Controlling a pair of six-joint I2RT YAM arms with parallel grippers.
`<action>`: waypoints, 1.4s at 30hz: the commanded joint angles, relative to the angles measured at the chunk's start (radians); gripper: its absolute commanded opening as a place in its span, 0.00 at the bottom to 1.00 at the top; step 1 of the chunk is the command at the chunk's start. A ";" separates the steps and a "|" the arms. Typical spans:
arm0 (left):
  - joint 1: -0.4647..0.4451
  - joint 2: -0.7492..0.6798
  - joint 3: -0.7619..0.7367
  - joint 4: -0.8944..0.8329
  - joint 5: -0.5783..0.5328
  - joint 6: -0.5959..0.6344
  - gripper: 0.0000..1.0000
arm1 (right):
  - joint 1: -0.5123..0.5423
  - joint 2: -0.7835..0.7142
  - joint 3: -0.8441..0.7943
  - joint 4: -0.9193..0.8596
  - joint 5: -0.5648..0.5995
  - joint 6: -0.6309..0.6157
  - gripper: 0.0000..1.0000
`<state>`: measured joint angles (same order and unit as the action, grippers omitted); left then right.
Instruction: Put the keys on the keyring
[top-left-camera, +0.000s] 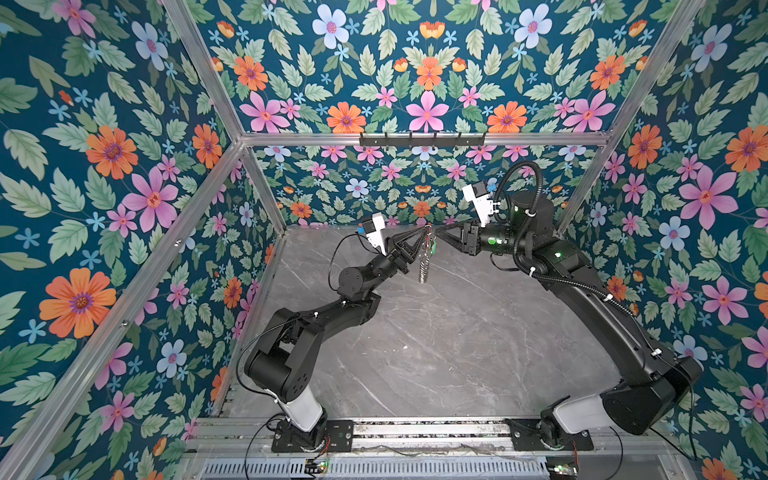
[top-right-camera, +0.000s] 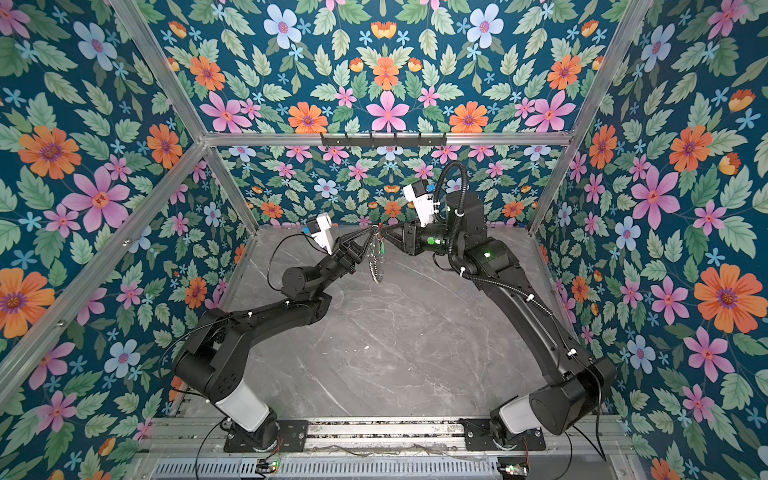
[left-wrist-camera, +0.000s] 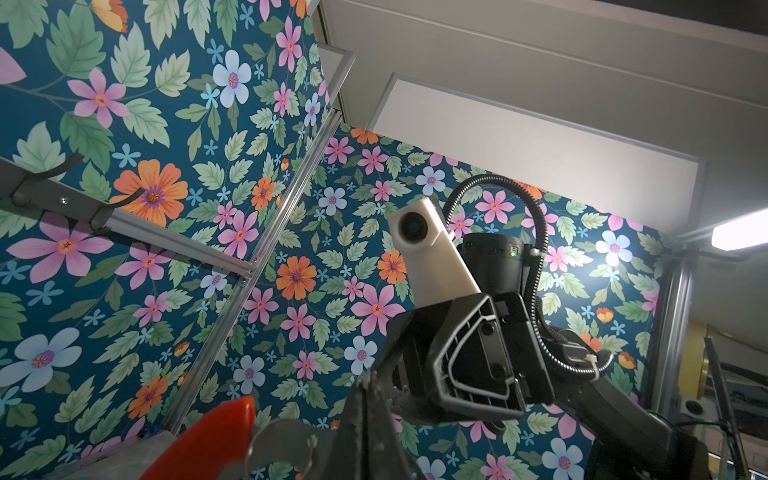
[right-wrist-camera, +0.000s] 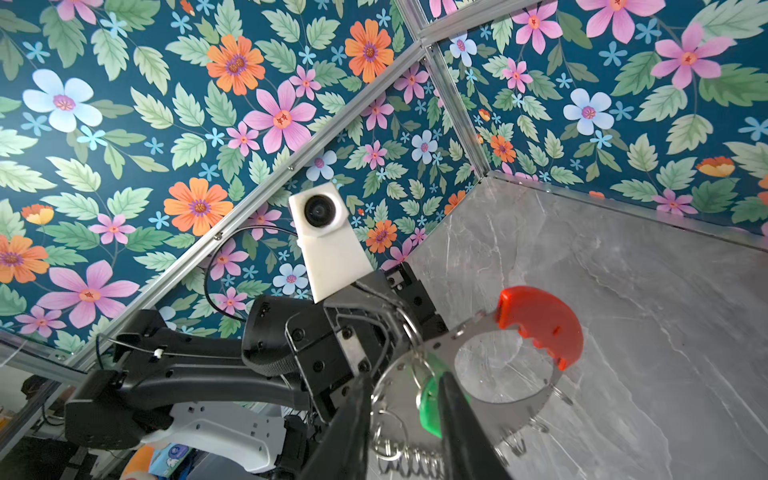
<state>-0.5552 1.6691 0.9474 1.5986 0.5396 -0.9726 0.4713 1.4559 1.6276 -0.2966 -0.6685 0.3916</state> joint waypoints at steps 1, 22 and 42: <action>0.001 -0.001 0.013 0.076 -0.018 -0.042 0.00 | 0.001 0.010 0.011 0.064 -0.024 0.034 0.29; 0.001 0.012 0.038 0.077 -0.011 -0.099 0.00 | 0.004 0.060 0.031 0.110 -0.068 0.081 0.09; 0.000 0.028 0.045 0.078 -0.005 -0.123 0.00 | 0.007 0.072 0.035 0.125 -0.080 0.087 0.00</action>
<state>-0.5545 1.6943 0.9901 1.6169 0.5217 -1.1019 0.4759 1.5311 1.6558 -0.2050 -0.7147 0.4675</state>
